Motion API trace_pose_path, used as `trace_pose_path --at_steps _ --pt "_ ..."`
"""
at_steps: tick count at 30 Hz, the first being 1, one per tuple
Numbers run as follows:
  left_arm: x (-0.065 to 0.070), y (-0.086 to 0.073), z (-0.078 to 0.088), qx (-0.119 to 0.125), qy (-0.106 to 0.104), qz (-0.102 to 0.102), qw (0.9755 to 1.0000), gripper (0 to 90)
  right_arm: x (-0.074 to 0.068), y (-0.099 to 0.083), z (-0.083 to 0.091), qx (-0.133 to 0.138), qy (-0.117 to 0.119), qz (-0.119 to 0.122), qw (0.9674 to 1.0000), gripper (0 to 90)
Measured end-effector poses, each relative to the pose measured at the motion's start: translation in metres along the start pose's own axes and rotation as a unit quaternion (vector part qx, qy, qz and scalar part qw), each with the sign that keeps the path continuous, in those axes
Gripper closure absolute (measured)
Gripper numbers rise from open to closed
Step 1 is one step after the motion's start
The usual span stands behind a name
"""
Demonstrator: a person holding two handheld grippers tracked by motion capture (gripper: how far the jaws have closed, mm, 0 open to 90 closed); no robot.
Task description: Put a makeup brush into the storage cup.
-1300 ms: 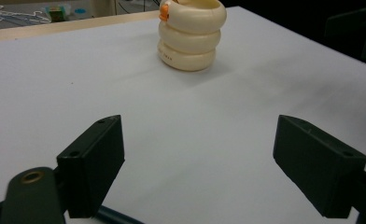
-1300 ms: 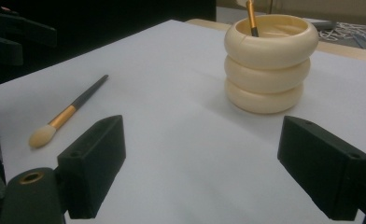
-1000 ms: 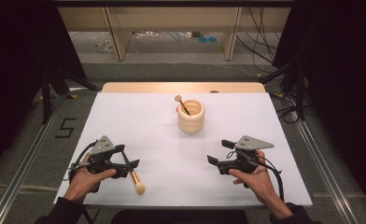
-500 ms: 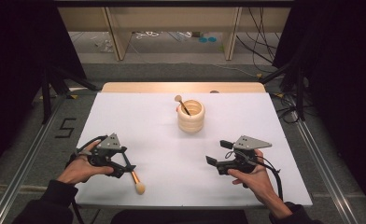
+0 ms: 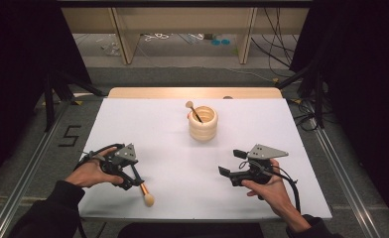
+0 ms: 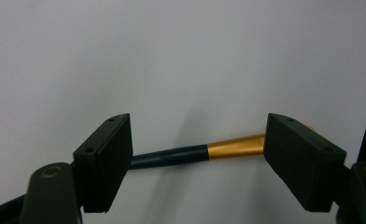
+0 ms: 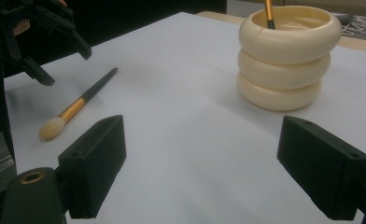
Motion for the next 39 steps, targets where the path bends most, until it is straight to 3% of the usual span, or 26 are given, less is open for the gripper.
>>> trace_pose_path --at_steps 3,6,12,13,15,16,17,19,20,27,29,30,31,33,36,37,39 --pt "0.002 0.000 -0.005 -0.006 -0.010 -0.004 0.9999 25.3 0.000 0.000 0.000 0.000 0.001 0.000 1.0000 16.2" --pt "-0.004 -0.004 -0.006 -0.044 -0.005 -0.042 0.9981 25.9 -0.001 0.000 0.000 -0.002 0.002 -0.001 1.0000 16.3" --pt "-0.003 0.000 -0.008 -0.055 -0.021 -0.066 0.9961 26.3 -0.001 -0.002 0.002 -0.014 0.000 -0.001 0.9999 16.4" --pt "-0.002 0.000 -0.010 -0.055 -0.022 -0.060 0.9965 26.4 0.000 -0.002 0.002 -0.015 -0.001 -0.001 0.9999 16.4" --pt "-0.005 -0.004 -0.011 -0.076 -0.021 -0.078 0.9938 26.5 0.000 -0.003 0.002 -0.019 -0.001 -0.001 0.9998 16.5" --pt "-0.004 -0.004 -0.013 -0.074 -0.022 -0.070 0.9945 26.7 0.000 -0.003 0.002 -0.019 0.000 -0.002 0.9998 16.6" --pt "-0.006 -0.006 -0.013 -0.088 -0.025 -0.089 0.9919 27.0 -0.001 -0.003 0.002 -0.019 0.001 -0.002 0.9998 16.6" --pt "-0.004 -0.007 -0.015 -0.092 -0.030 -0.087 0.9915 27.5 -0.005 -0.003 0.000 -0.012 0.014 -0.013 0.9998 16.6" --pt "-0.002 -0.007 -0.016 -0.089 -0.033 -0.073 0.9928 27.7 -0.003 -0.002 0.000 -0.007 0.010 -0.005 0.9999 16.6" --pt "-0.004 -0.009 -0.017 -0.104 -0.039 -0.084 0.9903 30.8 -0.003 -0.003 0.001 -0.014 0.010 -0.003 0.9998 16.7" --pt "-0.006 -0.010 -0.017 -0.112 -0.039 -0.097 0.9882 32.4 -0.004 -0.003 0.001 -0.015 0.011 -0.003 0.9998 16.7" --pt "-0.005 -0.012 -0.018 -0.115 -0.042 -0.088 0.9885 33.0 -0.004 -0.003 0.001 -0.015 0.011 -0.003 0.9998 16.7" --pt "-0.008 -0.012 -0.018 -0.119 -0.039 -0.107 0.9863 33.3 -0.004 -0.003 0.001 -0.016 0.011 -0.004 0.9998 16.7" --pt "-0.006 -0.013 -0.019 -0.123 -0.043 -0.096 0.9869 33.5 -0.005 -0.004 0.001 -0.020 0.012 -0.008 0.9997 16.7" --pt "-0.007 -0.013 -0.020 -0.125 -0.043 -0.102 0.9859 33.5 -0.005 -0.002 -0.001 -0.010 0.016 -0.005 0.9998 16.8" --pt "-0.009 -0.012 -0.021 -0.126 -0.041 -0.113 0.9847 33.5 -0.004 -0.003 0.000 -0.016 0.012 -0.002 0.9998 16.8" --pt "-0.006 -0.013 -0.021 -0.132 -0.045 -0.104 0.9848 33.6 -0.005 -0.003 0.000 -0.017 0.014 -0.002 0.9998 16.8"
Point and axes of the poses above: each handheld gripper's, and its own axes: z roughly backward along the jaws, y roughly out of its top, x roughly to its right, the point moved 10 cm from there along -z, roughly forward along the jaws, and after that the axes turned 2 degrees about -y, right-handed, at the moved point
